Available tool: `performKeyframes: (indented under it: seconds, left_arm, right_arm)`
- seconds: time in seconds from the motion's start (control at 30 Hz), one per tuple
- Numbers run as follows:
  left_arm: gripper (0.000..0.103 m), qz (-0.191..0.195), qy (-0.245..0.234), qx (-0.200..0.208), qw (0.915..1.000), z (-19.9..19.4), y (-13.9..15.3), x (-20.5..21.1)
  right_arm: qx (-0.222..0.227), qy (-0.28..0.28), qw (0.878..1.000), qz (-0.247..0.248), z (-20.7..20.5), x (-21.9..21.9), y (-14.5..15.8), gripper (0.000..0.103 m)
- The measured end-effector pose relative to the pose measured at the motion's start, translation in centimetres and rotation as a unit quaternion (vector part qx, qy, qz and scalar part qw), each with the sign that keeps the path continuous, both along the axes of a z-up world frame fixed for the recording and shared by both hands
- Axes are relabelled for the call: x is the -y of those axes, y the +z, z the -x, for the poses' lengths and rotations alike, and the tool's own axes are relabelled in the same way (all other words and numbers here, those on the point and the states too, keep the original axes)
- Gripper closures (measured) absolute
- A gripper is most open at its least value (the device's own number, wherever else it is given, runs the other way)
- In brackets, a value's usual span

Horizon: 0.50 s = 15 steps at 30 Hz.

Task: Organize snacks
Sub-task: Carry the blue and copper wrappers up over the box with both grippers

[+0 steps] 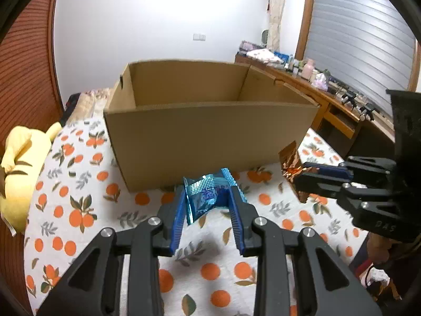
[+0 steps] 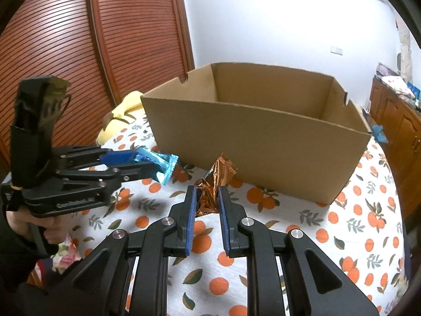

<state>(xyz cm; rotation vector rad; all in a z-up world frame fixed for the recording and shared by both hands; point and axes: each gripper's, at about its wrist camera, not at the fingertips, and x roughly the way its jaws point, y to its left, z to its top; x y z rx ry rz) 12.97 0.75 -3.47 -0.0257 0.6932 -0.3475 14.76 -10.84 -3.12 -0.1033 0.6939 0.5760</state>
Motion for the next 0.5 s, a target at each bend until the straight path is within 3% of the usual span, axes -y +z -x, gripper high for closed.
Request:
performKeyframes:
  seconds: [0.5]
  left_arm:
    - [0.073,0.003,-0.018,0.047,0.9987,-0.2,4.5,1.1]
  right_arm:
    - [0.035,-0.018,0.999,-0.023,0.5,2.2,3.2,0.088]
